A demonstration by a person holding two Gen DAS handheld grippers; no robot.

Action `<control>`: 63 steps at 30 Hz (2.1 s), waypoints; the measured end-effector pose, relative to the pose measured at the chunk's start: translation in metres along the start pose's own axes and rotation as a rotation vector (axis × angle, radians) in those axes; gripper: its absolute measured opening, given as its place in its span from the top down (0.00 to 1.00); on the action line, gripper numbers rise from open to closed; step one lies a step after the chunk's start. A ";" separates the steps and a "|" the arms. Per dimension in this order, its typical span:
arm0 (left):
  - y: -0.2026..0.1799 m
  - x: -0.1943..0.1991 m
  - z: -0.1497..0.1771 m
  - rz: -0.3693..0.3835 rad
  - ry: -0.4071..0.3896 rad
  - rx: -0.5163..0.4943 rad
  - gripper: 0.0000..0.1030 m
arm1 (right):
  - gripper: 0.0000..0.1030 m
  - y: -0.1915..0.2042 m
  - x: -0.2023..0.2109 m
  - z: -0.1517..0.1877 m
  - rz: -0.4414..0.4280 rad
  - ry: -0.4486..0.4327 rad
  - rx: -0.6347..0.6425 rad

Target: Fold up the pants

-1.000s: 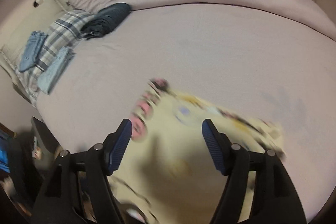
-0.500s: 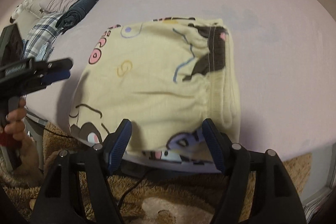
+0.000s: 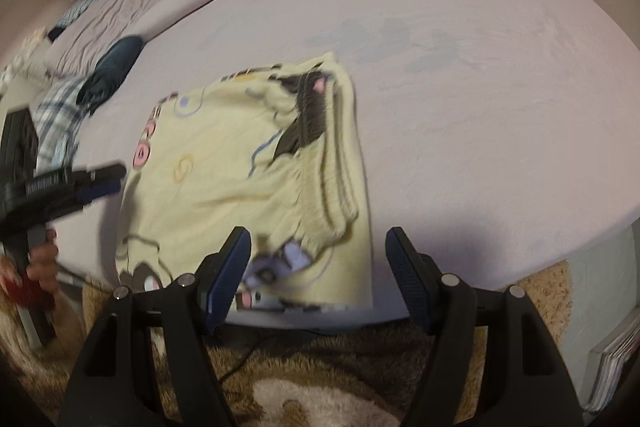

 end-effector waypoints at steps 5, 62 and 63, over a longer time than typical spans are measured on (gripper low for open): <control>0.004 -0.012 0.002 -0.042 0.009 -0.007 0.43 | 0.30 0.004 -0.015 -0.019 -0.071 0.001 -0.031; 0.055 -0.016 -0.008 -0.297 -0.111 0.057 0.40 | 0.27 0.062 -0.102 -0.091 -0.020 -0.121 0.066; 0.056 -0.012 -0.002 -0.308 -0.102 0.070 0.40 | 0.23 0.056 -0.098 -0.088 -0.003 -0.124 0.060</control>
Point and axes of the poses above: each gripper's, at about its wrist camera, not at the fingertips, and x roughly against the way its jaws point, y to its left, z to its underside, the point moved 7 cm from there along -x, roughly the way its jaws point, and after that the axes turned 7 degrees about -x, right-handed, at the moved point
